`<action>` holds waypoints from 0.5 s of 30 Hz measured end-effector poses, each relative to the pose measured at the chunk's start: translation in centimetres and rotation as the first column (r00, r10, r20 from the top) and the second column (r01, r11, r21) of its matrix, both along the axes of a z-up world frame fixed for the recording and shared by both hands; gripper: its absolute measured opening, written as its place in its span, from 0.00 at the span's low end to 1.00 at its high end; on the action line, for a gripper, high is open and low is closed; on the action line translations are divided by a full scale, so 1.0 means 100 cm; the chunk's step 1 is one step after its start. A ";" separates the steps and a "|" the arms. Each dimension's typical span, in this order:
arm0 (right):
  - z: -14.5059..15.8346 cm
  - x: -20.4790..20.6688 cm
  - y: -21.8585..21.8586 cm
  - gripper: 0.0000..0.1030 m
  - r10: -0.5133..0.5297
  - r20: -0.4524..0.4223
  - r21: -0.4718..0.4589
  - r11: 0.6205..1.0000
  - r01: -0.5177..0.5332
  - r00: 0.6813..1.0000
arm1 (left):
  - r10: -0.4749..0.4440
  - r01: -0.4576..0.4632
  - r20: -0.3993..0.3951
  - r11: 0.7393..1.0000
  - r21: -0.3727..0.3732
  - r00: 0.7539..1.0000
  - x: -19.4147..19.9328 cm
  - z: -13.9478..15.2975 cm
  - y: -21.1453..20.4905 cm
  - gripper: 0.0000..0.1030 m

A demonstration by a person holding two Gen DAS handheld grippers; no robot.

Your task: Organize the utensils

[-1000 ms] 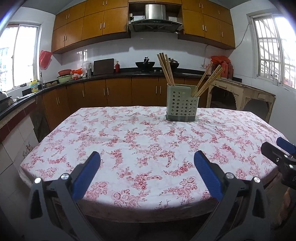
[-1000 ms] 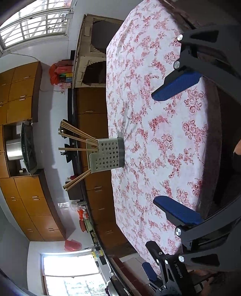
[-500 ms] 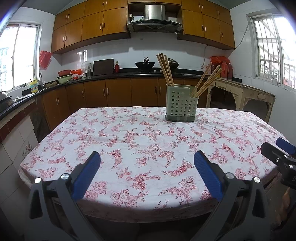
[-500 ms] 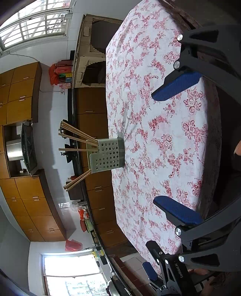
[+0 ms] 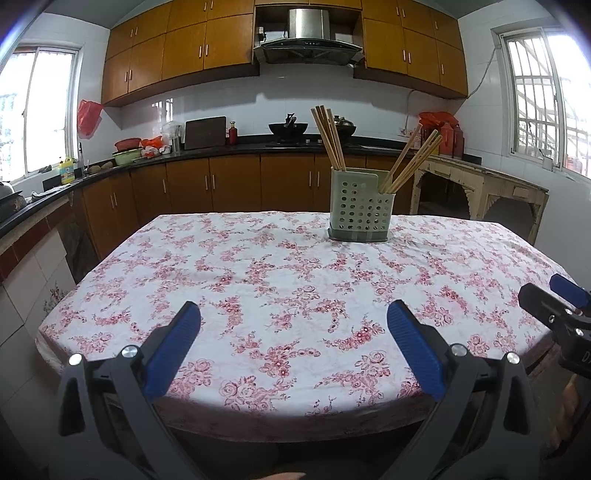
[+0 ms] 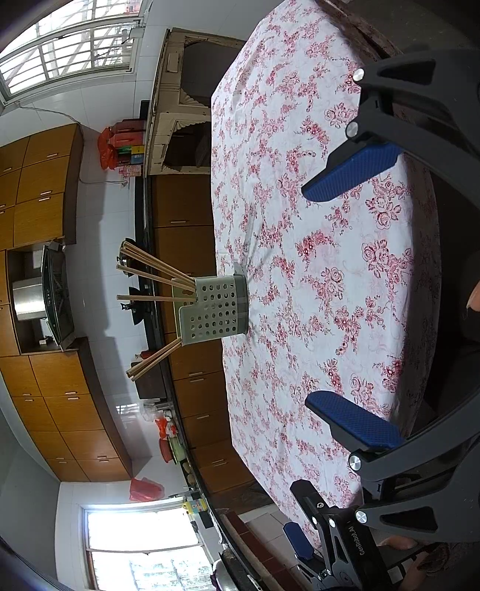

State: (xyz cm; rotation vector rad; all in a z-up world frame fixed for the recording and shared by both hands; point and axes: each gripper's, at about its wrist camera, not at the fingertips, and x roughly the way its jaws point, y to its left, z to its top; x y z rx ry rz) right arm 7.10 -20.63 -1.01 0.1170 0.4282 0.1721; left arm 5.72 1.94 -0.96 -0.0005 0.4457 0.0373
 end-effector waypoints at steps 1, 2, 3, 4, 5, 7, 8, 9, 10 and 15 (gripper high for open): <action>0.000 0.000 0.000 0.98 0.000 0.000 0.000 1.000 0.000 1.000 | 0.000 0.000 0.001 1.000 0.001 1.000 0.000 0.000 0.000 0.96; 0.000 0.000 0.000 0.98 -0.001 0.000 0.000 1.000 0.001 1.000 | 0.000 0.000 0.002 1.000 0.001 1.000 0.000 0.000 0.000 0.96; 0.000 0.000 0.000 0.98 -0.001 0.000 0.000 1.000 0.001 1.000 | -0.001 0.001 0.002 1.000 0.000 1.000 0.000 0.000 0.000 0.96; 0.000 0.000 0.000 0.98 -0.001 0.000 0.001 1.000 0.001 1.000 | -0.002 0.002 0.003 1.000 -0.001 1.000 -0.001 0.000 0.000 0.96; 0.000 0.000 0.000 0.98 -0.001 0.000 0.001 1.000 0.001 1.000 | -0.002 0.002 0.004 1.000 0.000 1.000 -0.001 0.000 0.000 0.96; 0.000 0.000 0.000 0.98 -0.001 0.000 0.000 1.000 0.001 1.000 | -0.001 0.001 0.003 1.000 0.001 1.000 -0.001 0.001 0.000 0.96; 0.000 0.000 0.000 0.98 0.000 0.001 0.000 1.000 0.000 1.000 | -0.001 0.001 0.003 1.000 0.001 1.000 -0.001 0.001 0.000 0.96; 0.000 0.000 0.000 0.98 -0.001 0.000 0.000 1.000 0.001 1.000 | -0.001 0.001 0.004 1.000 0.000 1.000 -0.001 0.001 0.000 0.96; 0.000 0.000 0.000 0.98 0.000 0.000 0.000 1.000 0.000 1.000 | -0.001 0.001 0.004 1.000 0.000 1.000 -0.001 0.001 0.000 0.96; 0.000 0.000 0.000 0.98 -0.001 0.001 0.001 1.000 0.001 1.000 | 0.000 0.000 0.004 1.000 0.001 1.000 -0.001 0.001 0.000 0.96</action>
